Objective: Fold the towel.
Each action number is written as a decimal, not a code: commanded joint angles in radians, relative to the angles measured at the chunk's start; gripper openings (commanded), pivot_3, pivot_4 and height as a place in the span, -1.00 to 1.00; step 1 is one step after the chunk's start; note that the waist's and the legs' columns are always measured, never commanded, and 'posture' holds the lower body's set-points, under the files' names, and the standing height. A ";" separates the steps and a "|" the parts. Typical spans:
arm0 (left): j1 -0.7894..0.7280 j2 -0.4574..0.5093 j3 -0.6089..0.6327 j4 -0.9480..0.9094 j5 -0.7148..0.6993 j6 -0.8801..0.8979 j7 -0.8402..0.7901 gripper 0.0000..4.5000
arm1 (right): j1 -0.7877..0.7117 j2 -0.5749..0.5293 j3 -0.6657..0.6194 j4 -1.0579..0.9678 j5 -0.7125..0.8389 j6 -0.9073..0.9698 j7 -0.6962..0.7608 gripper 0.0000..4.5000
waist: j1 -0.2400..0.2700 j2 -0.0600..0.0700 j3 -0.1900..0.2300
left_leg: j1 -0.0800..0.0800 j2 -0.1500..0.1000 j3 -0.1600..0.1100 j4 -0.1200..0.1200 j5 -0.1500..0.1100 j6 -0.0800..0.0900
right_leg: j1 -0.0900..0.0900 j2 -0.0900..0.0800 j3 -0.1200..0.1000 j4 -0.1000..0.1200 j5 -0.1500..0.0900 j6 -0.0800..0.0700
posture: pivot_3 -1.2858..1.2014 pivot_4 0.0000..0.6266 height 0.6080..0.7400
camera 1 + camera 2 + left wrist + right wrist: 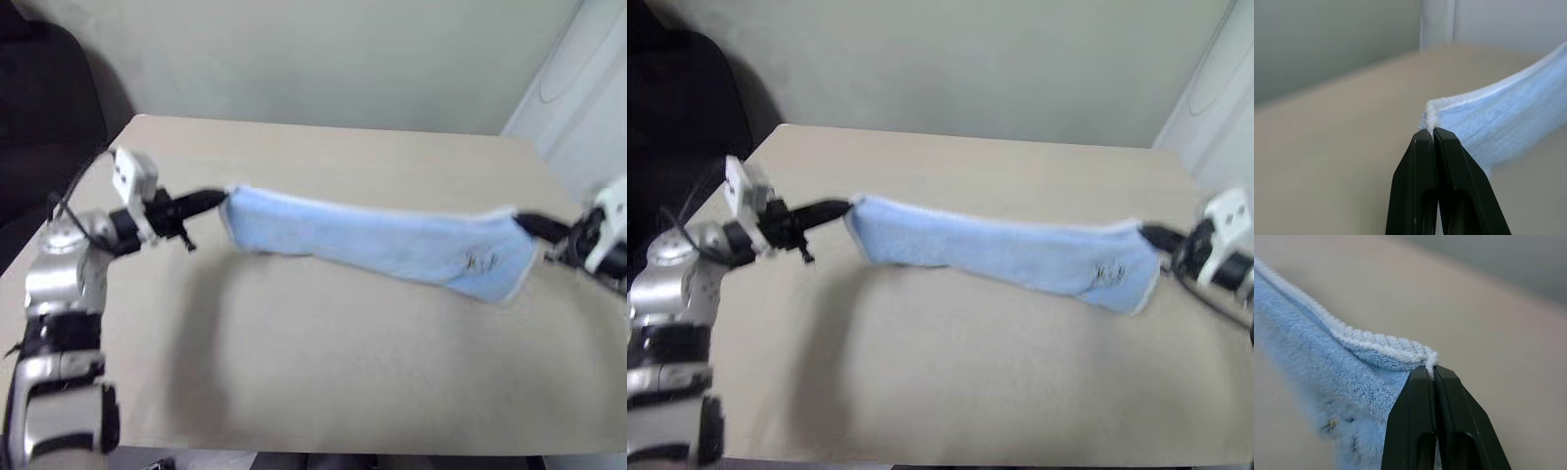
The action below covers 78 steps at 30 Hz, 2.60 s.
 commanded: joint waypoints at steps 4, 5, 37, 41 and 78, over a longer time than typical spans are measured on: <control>-0.271 -0.027 0.039 0.210 0.016 -0.084 0.034 -1.00 | -0.358 -0.029 0.114 0.315 -0.164 -0.201 -0.011 -0.98 | -0.002 0.001 0.001 | 0.000 0.001 -0.002 -0.002 0.002 0.000 | 0.001 0.001 -0.001 -0.005 0.005 0.009 | 0.03 -0.52 1.00; -0.304 -0.024 0.043 0.231 0.015 -0.087 0.030 -1.00 | -0.402 -0.030 0.127 0.356 -0.182 -0.227 -0.011 -0.98 | -0.002 0.002 0.001 | 0.000 0.001 -0.003 -0.002 0.002 0.000 | 0.001 0.001 -0.001 -0.007 0.006 0.009 | 0.03 -0.52 1.00; 0.481 0.185 0.077 -0.311 -0.060 0.170 -0.137 -1.00 | 0.438 -0.016 -0.014 -0.259 0.088 0.089 0.166 -0.98 | -0.007 0.002 0.000 | -0.001 0.000 -0.001 -0.001 -0.006 -0.012 | 0.000 0.002 0.002 0.005 -0.024 -0.014 | 0.03 -0.52 1.00; 0.341 0.128 0.026 -0.182 -0.010 0.128 -0.097 -1.00 | 0.359 -0.004 0.040 -0.212 0.042 0.074 0.128 -0.98 | -0.004 0.001 -0.001 | 0.000 -0.001 -0.002 0.000 -0.005 -0.012 | 0.001 0.002 0.002 0.006 -0.018 -0.021 | 0.03 -0.52 1.00; -0.034 -0.073 -0.175 0.481 0.366 -0.295 0.058 -1.00 | 0.039 0.151 0.294 0.213 -0.287 -0.097 -0.017 -0.98 | -0.001 0.001 0.000 | 0.008 0.000 -0.002 -0.001 0.000 -0.001 | 0.008 0.001 -0.001 0.001 -0.004 0.000 | 0.03 -0.52 1.00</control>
